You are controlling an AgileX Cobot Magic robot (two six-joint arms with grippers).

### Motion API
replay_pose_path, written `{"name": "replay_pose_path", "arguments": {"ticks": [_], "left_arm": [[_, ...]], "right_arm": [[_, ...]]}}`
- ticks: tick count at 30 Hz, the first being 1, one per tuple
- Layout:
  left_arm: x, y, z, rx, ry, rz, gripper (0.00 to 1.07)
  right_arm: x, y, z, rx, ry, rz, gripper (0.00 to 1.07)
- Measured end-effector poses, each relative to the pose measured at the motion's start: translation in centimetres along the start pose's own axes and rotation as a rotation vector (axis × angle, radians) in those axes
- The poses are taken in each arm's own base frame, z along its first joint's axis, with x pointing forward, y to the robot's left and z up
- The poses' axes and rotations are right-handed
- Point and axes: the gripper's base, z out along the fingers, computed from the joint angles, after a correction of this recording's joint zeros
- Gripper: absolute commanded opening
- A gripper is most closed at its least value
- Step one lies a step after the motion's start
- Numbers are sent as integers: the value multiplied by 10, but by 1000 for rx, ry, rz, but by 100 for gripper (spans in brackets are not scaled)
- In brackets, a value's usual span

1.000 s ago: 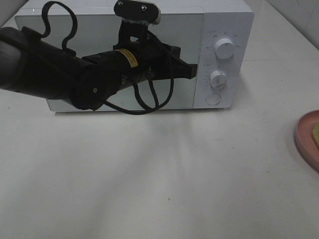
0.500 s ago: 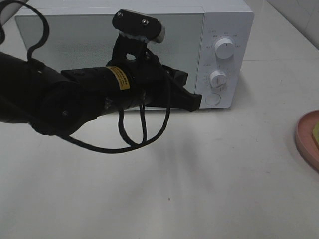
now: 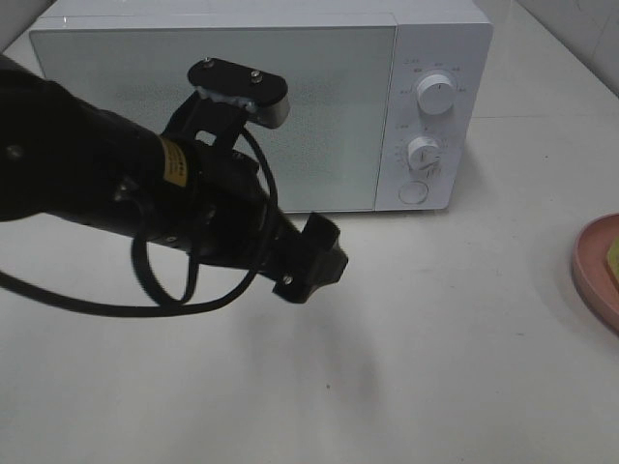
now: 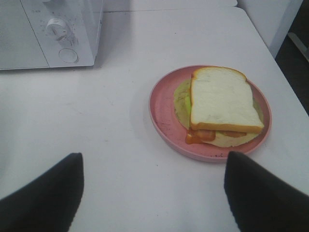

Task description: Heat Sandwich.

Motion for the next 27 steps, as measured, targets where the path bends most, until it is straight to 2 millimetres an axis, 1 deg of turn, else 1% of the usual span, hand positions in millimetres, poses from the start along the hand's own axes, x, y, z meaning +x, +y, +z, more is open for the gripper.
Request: {"name": "replay_pose_path", "arguments": {"ticks": [2, 3, 4, 7, 8, 9, 10, 11, 12, 13, 14, 15, 16, 17, 18, 19, 20, 21, 22, 23, 24, 26, 27], "left_arm": [[4, 0, -11, -2, 59, -5, 103], [5, 1, -21, -6, 92, -14, 103], [5, 1, -21, -6, 92, -14, 103], [6, 10, -34, -23, 125, -50, 103], [7, 23, -43, -50, 145, -88, 103], [7, 30, -47, -65, 150, -108, 103], [7, 30, -47, -65, 150, -108, 103], [7, 36, -52, -77, 154, -126, 103], [8, 43, -56, -93, 160, -149, 103], [9, 57, -64, -122, 172, -192, 103], [11, 64, -69, -138, 180, -213, 103], [11, 64, -69, -138, 180, -213, 103], [12, 72, -73, -154, 184, -236, 103], [14, 79, -77, -170, 195, -258, 103], [17, 92, -86, -197, 213, -295, 103], [20, 99, -91, -212, 222, -316, 103], [20, 99, -91, -212, 222, -316, 103], [22, 104, -95, -225, 227, -334, 103], [26, 117, -106, -255, 237, -382, 103], [28, 123, -110, -268, 238, -402, 103], [28, 123, -110, -268, 238, -402, 103], [34, 134, -121, -298, 245, -456, 103], [39, 143, -132, -325, 246, -503, 103]], "right_arm": [[0, 0, 0, 0, 0, 0, 76], [0, 0, 0, 0, 0, 0, 76], [0, 0, 0, 0, 0, 0, 76], [0, 0, 0, 0, 0, 0, 76], [0, 0, 0, 0, 0, 0, 76], [0, 0, 0, 0, 0, 0, 76], [0, 0, 0, 0, 0, 0, 76], [0, 0, 0, 0, 0, 0, 76], [0, 0, 0, 0, 0, 0, 76], [0, 0, 0, 0, 0, 0, 76], [0, 0, 0, 0, 0, 0, 76], [0, 0, 0, 0, 0, 0, 76], [0, 0, 0, 0, 0, 0, 76], [0, 0, 0, 0, 0, 0, 76], [0, 0, 0, 0, 0, 0, 76], [0, 0, 0, 0, 0, 0, 76], [0, 0, 0, 0, 0, 0, 76], [0, 0, 0, 0, 0, 0, 76], [0, 0, 0, 0, 0, 0, 76], [0, 0, 0, 0, 0, 0, 76], [0, 0, 0, 0, 0, 0, 76], [0, 0, 0, 0, 0, 0, 76], [0, 0, 0, 0, 0, 0, 76]]}}
